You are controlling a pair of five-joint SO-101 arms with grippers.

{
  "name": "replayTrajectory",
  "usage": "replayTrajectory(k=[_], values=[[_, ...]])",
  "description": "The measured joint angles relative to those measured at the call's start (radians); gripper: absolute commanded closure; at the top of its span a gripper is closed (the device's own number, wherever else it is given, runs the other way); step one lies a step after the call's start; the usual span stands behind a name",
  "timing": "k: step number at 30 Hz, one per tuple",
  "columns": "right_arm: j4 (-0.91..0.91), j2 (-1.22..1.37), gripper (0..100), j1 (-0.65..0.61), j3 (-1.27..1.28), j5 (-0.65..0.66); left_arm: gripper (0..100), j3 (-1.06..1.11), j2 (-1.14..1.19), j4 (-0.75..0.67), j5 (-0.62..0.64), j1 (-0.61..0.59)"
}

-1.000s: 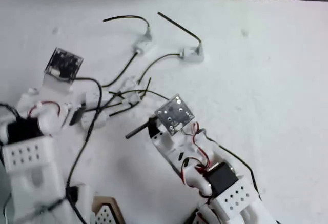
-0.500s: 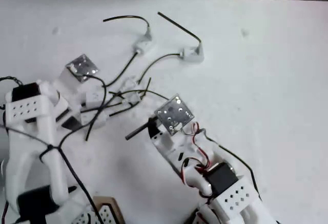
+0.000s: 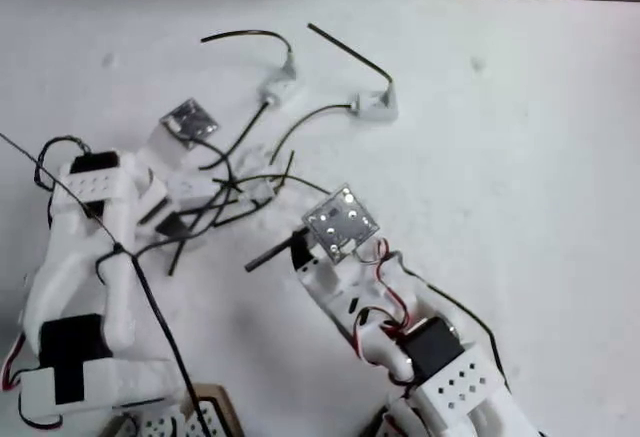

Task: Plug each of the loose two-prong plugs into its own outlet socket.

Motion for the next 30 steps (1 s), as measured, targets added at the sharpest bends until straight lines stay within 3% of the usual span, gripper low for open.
replayTrajectory(k=[16,21,30], values=[[0.000,0.000,98.1,0.000,0.000,0.000,71,-0.008,0.009,0.057,0.068,0.083],[0.000,0.000,98.1,0.000,0.000,0.000,71,-0.008,0.023,-0.015,0.083,0.081],[0.000,0.000,98.1,0.000,0.000,0.000,71,-0.034,0.106,-0.195,0.061,-0.025]])
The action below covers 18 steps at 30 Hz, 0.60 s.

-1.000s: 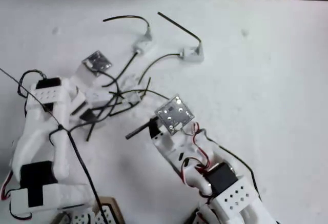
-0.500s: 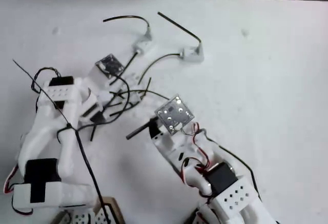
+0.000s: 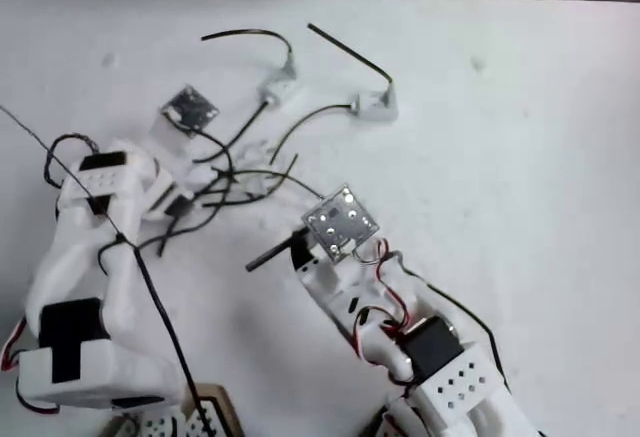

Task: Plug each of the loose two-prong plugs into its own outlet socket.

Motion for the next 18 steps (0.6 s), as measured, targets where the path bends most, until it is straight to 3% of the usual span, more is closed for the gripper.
replayTrajectory(k=[4,13,18], values=[[0.000,0.000,98.1,0.000,0.000,0.000,71,-0.083,0.029,0.031,-0.002,-0.046],[0.000,0.000,98.1,0.000,0.011,0.000,71,-0.348,0.037,0.376,-0.006,-0.092],[0.000,0.000,98.1,0.000,0.017,0.000,71,-0.408,0.046,0.420,-0.080,-0.092]])
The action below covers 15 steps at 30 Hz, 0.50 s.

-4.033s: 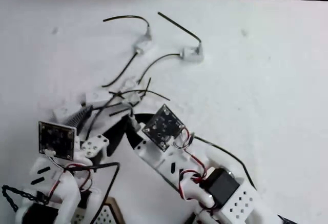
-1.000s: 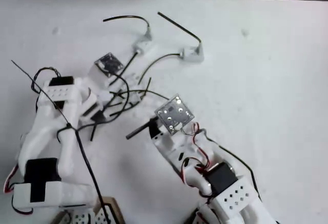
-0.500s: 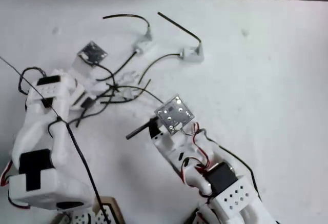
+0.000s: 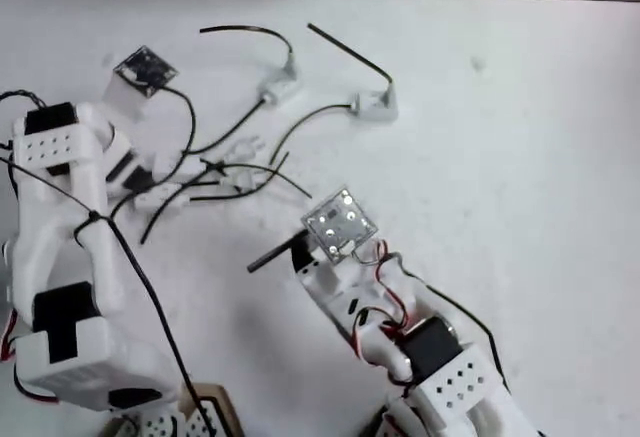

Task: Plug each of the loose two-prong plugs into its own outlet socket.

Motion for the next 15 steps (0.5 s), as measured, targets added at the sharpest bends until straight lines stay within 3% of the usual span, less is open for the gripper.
replayTrajectory(k=[10,15], values=[[0.000,0.000,98.1,0.000,0.000,0.000,71,-0.124,0.256,0.000,-0.210,0.000],[0.000,0.000,98.1,0.000,0.000,0.000,74,-0.250,0.376,0.098,-0.267,0.002]])
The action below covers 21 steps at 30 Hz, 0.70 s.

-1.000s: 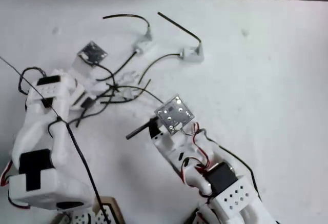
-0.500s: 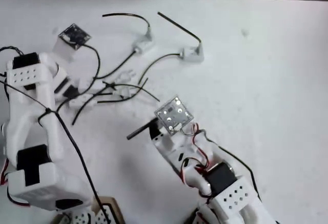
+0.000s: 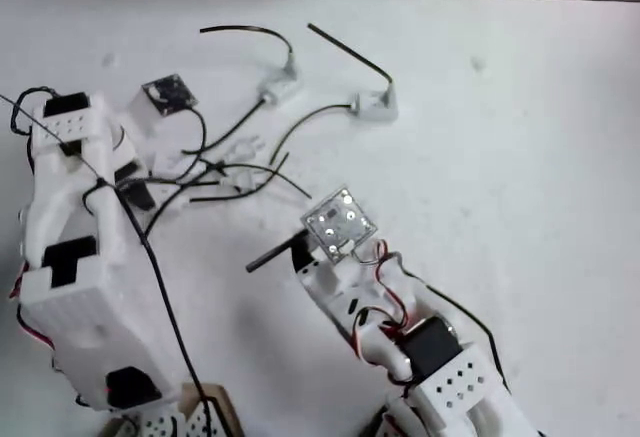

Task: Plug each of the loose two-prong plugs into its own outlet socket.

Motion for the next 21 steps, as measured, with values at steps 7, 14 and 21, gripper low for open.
replayTrajectory(k=[7,14,21], values=[[0.000,0.000,98.1,0.000,0.000,0.000,79,-0.058,0.066,0.089,-0.051,0.040],[0.000,0.000,98.1,0.000,0.000,0.000,80,-0.055,0.080,0.143,-0.054,0.066],[0.000,0.000,98.1,0.000,0.000,0.000,72,-0.049,0.126,0.133,-0.031,0.075]])
